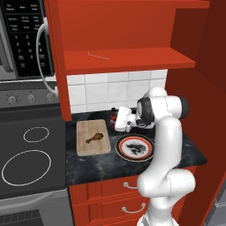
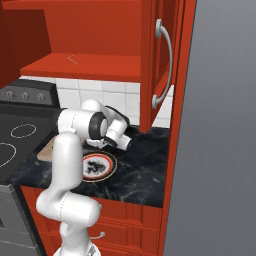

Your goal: Pick the chicken drumstick from the plate and place it on the cutting board. Then pick the condiment bottle from the cabinet and place it next to the cutting board.

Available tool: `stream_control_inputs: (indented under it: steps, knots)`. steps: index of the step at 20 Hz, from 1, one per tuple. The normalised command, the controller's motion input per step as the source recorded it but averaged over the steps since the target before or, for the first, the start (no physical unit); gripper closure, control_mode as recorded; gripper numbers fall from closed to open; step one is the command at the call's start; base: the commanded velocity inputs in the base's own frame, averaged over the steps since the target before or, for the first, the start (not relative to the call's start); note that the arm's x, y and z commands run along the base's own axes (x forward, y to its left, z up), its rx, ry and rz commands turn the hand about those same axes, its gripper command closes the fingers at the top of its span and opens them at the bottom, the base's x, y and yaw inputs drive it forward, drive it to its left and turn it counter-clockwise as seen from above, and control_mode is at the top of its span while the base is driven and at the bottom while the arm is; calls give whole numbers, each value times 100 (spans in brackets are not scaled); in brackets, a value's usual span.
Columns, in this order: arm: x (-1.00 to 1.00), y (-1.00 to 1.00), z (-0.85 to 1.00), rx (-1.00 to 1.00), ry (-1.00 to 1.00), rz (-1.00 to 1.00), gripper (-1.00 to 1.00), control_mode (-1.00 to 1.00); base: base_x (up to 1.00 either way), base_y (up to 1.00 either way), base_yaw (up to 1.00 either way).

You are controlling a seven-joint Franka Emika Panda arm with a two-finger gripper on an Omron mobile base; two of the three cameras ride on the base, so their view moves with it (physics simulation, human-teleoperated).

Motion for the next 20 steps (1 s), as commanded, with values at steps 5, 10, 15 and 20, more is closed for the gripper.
stream_control_inputs:
  steps: [5,10,15,20]
  knots:
    - [0,0,-8,0,0,0,-100,-100,0,0,0]
    - [0,0,-2,0,0,0,-100,-100,0,0,0]
    - [0,0,0,0,0,0,-100,-100,0,0,0]
    - [0,-5,0,0,0,0,-100,-100,0,0,0]
